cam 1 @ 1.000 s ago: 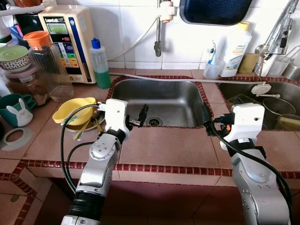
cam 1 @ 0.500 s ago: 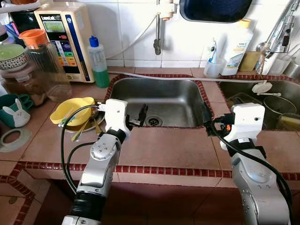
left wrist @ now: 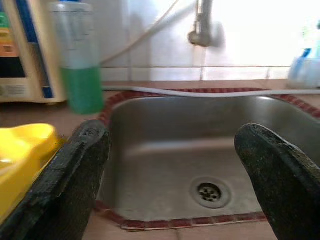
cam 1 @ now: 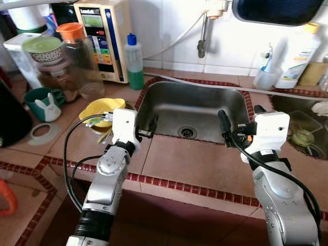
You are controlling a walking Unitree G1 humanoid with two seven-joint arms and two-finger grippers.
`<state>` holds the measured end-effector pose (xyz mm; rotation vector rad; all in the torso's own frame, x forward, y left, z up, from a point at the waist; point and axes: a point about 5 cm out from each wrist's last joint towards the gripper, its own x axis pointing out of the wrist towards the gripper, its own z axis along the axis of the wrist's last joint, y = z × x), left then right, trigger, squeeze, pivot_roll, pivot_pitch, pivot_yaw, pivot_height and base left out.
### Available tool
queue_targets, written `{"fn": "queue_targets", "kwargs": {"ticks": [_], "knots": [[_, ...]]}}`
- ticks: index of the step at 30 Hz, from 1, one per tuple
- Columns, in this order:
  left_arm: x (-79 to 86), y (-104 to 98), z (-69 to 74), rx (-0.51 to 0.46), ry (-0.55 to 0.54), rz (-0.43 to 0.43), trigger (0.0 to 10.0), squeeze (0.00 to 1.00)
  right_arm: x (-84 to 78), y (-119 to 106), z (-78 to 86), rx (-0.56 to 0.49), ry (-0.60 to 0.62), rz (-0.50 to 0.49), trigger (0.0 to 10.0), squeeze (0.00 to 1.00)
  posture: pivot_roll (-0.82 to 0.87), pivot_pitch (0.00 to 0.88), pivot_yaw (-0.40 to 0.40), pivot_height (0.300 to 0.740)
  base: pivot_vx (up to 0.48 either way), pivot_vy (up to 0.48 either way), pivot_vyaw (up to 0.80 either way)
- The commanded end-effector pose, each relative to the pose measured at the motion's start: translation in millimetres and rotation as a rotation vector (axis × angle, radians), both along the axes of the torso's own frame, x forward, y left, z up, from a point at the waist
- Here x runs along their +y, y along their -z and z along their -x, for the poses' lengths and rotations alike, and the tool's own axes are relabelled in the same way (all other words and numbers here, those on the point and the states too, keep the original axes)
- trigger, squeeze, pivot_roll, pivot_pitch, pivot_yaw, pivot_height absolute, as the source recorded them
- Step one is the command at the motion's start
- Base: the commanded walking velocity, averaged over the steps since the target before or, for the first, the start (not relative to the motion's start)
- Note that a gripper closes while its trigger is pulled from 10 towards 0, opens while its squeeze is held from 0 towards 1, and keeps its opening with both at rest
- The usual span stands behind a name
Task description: Kitchen organization
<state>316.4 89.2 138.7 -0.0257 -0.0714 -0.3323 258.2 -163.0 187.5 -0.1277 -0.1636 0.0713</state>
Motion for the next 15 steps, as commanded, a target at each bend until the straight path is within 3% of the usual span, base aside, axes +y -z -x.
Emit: {"fn": "queue_targets", "kwargs": {"ticks": [1, 5, 9, 15], "knots": [[3.7, -0.3, -0.9, -0.004, -0.013, -0.015, 10.0, 0.0, 0.8, -4.9, 1.2, -0.015, -0.011, 0.002, 10.0, 0.0, 0.0, 0.0, 0.013, 0.74, 0.0, 0.0, 0.0], [5.0, -1.9, -0.5, -0.017, -0.045, -0.025, 10.0, 0.0, -3.8, -6.9, 0.4, -0.017, -0.013, 0.021, 10.0, 0.0, 0.0, 0.0, 0.012, 0.74, 0.0, 0.0, 0.0], [17.5, -2.4, -3.8, -0.047, -0.157, -0.106, 10.0, 0.0, -10.0, -14.8, -5.3, -0.017, -0.075, 0.049, 10.0, 0.0, 0.0, 0.0, 0.01, 0.74, 0.0, 0.0, 0.0], [15.7, 1.4, -1.7, -0.028, -0.123, -0.093, 10.0, 0.0, -10.4, -18.8, -7.9, -0.021, -0.103, 0.07, 10.0, 0.0, 0.0, 0.0, 0.003, 0.74, 0.0, 0.0, 0.0]]}}
